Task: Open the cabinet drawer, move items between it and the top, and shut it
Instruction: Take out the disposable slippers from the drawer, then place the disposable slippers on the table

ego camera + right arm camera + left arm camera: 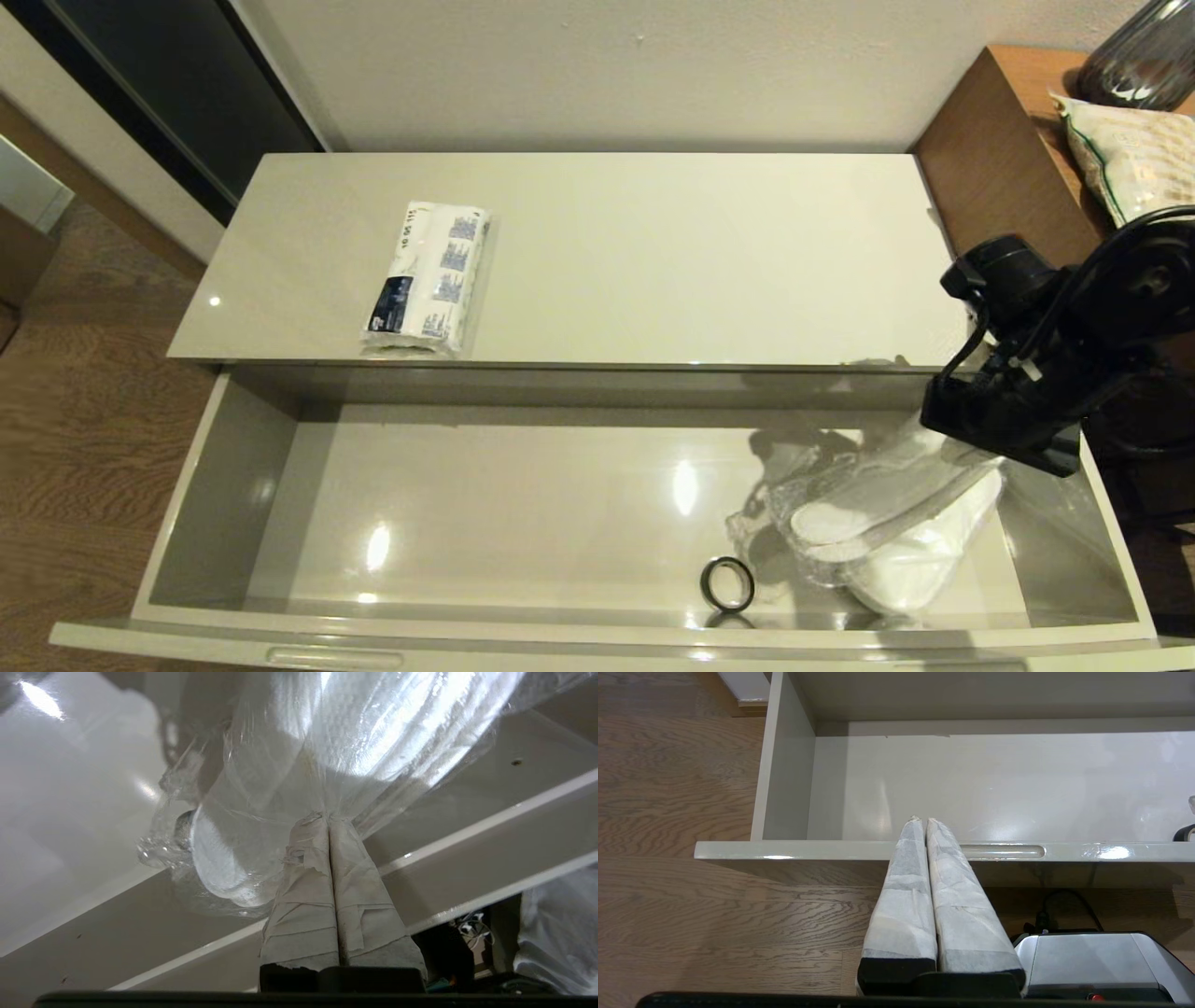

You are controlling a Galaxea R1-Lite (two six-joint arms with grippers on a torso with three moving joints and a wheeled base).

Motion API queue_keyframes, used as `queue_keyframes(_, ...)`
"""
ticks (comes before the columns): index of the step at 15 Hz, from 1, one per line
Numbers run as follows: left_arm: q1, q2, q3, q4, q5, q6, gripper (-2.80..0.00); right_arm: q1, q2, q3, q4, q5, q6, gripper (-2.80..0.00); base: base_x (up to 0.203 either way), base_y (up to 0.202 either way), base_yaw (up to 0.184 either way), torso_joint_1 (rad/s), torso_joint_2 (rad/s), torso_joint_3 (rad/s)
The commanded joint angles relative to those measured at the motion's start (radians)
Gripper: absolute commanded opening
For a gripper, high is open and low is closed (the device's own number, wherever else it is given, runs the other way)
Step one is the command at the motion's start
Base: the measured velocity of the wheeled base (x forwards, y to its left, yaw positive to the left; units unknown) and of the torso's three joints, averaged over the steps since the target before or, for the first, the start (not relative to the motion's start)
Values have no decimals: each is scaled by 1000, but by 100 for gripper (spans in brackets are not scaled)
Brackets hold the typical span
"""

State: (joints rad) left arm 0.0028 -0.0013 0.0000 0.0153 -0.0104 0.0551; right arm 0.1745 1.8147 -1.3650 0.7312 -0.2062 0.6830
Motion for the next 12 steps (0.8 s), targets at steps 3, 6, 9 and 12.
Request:
queue_keyframes(3, 0, 1, 0, 0, 0, 0, -280, 28, -43, -63, 78, -1, 37, -280, 0, 0, 0, 0, 0, 0)
queue_keyframes(6, 0, 1, 0, 0, 0, 0, -280, 64, -67, -103, 138, -2, 61, -280, 0, 0, 0, 0, 0, 0)
queue_keyframes(9, 0, 1, 0, 0, 0, 0, -280, 74, -78, -140, 187, -2, 67, -280, 0, 0, 0, 0, 0, 0)
queue_keyframes(12, 0, 1, 0, 0, 0, 0, -280, 74, -72, -126, 188, -11, 67, -280, 0, 0, 0, 0, 0, 0)
